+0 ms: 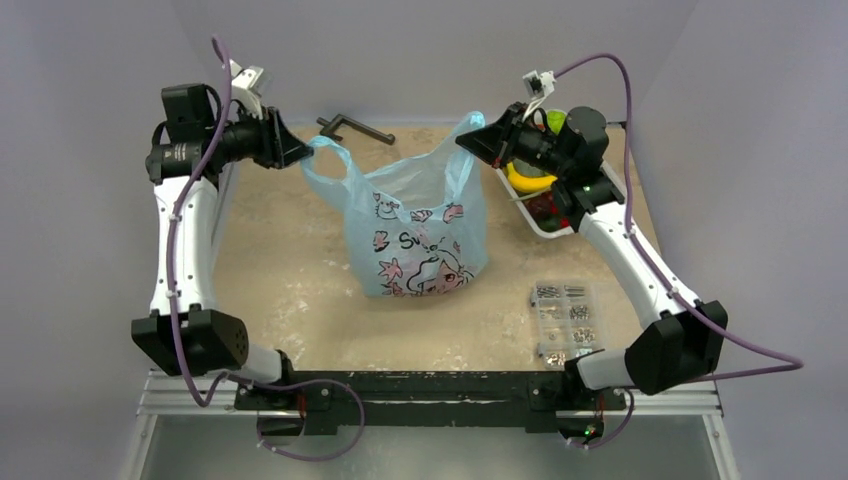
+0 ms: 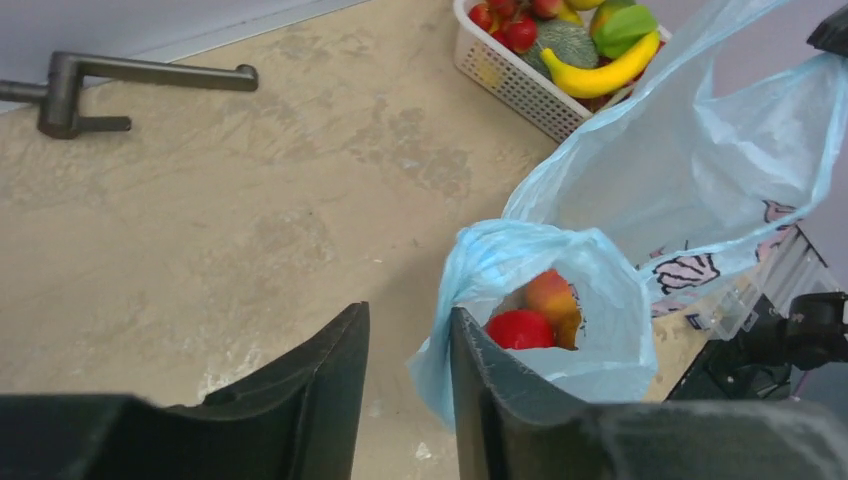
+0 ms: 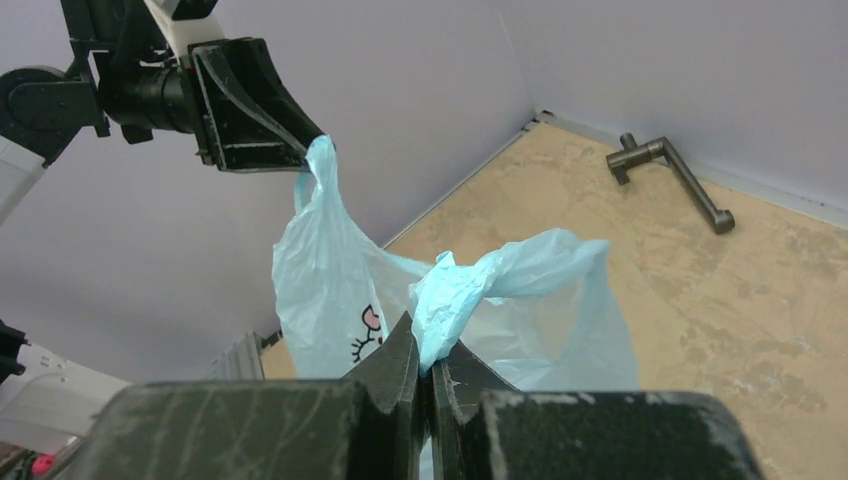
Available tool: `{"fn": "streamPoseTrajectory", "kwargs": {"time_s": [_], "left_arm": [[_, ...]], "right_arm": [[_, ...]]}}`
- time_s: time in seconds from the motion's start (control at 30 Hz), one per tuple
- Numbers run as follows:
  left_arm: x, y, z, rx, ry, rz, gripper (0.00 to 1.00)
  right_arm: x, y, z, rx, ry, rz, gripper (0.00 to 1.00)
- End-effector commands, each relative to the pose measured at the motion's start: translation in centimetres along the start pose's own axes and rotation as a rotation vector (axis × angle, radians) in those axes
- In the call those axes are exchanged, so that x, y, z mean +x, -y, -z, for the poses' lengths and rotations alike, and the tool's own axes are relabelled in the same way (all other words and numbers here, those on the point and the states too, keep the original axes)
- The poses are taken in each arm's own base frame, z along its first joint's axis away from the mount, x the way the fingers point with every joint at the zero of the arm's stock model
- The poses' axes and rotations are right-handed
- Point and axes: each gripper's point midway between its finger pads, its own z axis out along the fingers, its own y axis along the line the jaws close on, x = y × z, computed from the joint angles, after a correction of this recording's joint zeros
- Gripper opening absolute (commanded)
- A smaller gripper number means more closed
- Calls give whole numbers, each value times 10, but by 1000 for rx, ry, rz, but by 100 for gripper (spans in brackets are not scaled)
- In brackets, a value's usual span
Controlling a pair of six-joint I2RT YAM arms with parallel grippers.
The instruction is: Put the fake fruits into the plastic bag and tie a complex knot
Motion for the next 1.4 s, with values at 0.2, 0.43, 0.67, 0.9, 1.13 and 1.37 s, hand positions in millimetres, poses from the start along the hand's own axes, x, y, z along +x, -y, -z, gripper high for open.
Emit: {"fn": "streamPoseTrajectory", "kwargs": {"time_s": [0.2, 0.43, 0.67, 0.9, 1.13, 1.37], "left_arm": [[-110, 38, 41, 23, 159, -346, 100], [-123, 141, -8, 305, 202, -476, 100], [-88, 215, -73, 545, 180, -597, 100], [-60, 243, -110, 646, 172, -579, 100], [-15, 251, -124, 711, 130, -520, 86], [-4, 248, -125, 715, 154, -494, 36]], "right_arm": [[-27, -38, 3, -148, 59, 130, 0], [-30, -56, 12, -178, 35, 247, 0], [-22, -66, 12, -201, 6, 247, 0], [-21, -74, 12, -204, 8, 242, 0], [-29, -81, 10, -201, 30, 222, 0], [-35, -92, 15, -223, 34, 200, 0]]}}
